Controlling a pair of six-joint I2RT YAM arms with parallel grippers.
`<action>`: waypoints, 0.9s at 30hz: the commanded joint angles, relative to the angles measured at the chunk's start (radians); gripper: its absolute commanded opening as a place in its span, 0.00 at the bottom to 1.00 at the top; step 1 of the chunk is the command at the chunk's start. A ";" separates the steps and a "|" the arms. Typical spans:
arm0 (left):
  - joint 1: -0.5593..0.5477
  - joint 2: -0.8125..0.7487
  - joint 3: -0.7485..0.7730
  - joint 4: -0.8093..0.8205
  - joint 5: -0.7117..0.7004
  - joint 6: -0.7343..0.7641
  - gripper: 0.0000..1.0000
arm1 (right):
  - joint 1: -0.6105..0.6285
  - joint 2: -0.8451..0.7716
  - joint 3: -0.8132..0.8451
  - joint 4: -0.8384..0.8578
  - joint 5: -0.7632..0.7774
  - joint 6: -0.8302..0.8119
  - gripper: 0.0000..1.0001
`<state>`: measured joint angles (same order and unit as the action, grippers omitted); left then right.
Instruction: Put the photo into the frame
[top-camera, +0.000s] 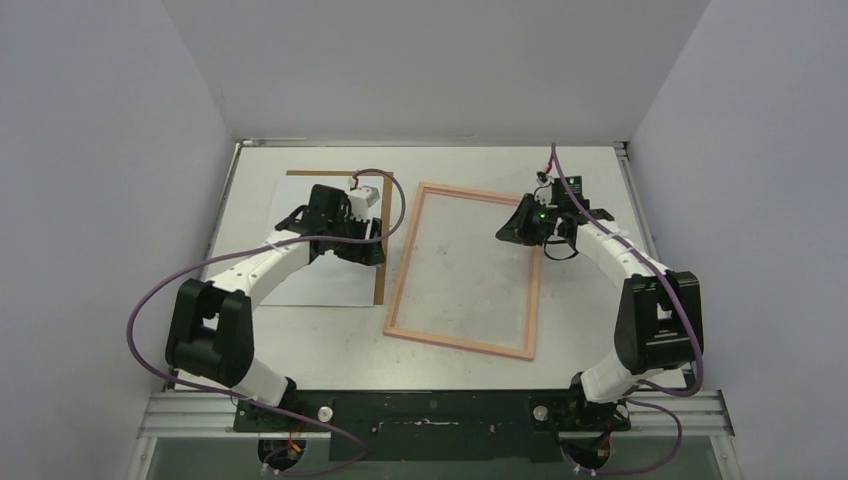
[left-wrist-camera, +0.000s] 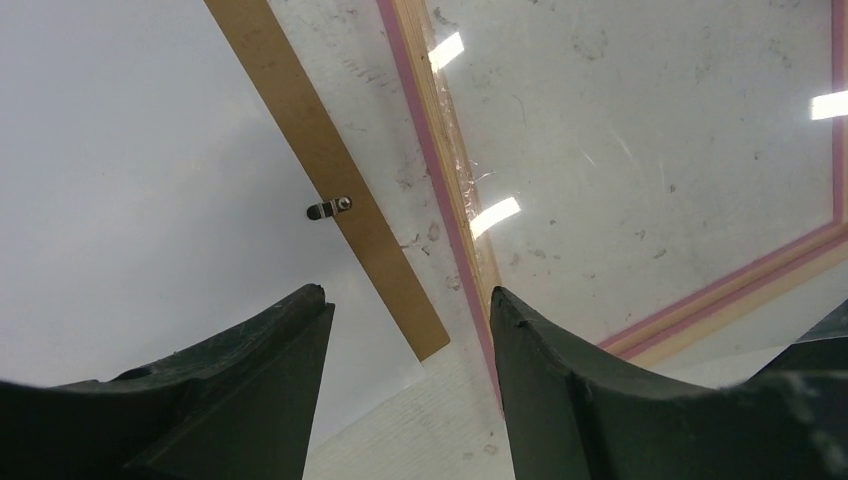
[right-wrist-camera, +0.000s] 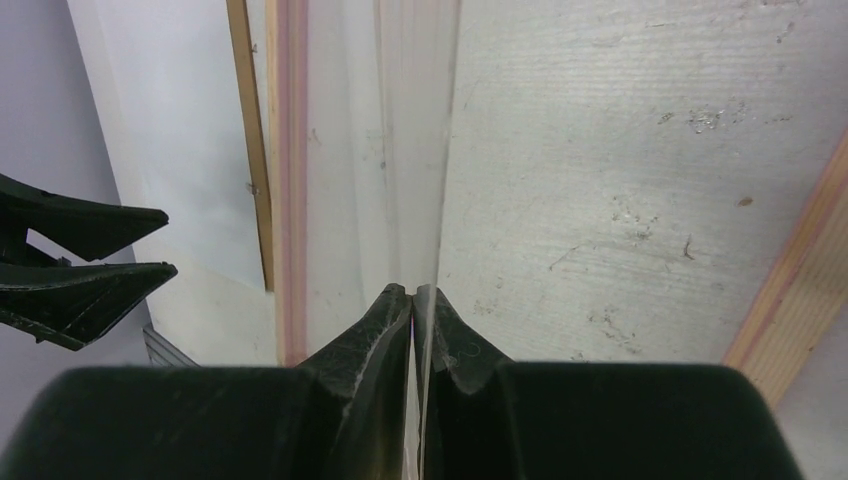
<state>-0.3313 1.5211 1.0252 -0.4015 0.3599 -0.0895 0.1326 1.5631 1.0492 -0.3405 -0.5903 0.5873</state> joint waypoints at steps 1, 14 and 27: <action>-0.023 0.027 0.010 0.027 -0.021 0.031 0.57 | -0.007 0.024 0.023 0.040 0.037 -0.044 0.07; -0.087 0.159 0.059 0.051 -0.052 0.062 0.51 | -0.038 0.063 -0.003 0.093 0.021 -0.053 0.05; -0.118 0.234 0.100 0.085 -0.058 0.041 0.51 | -0.069 0.095 -0.040 0.122 -0.016 -0.072 0.05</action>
<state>-0.4404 1.7390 1.0748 -0.3645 0.3096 -0.0475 0.0708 1.6367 1.0187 -0.2760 -0.5926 0.5430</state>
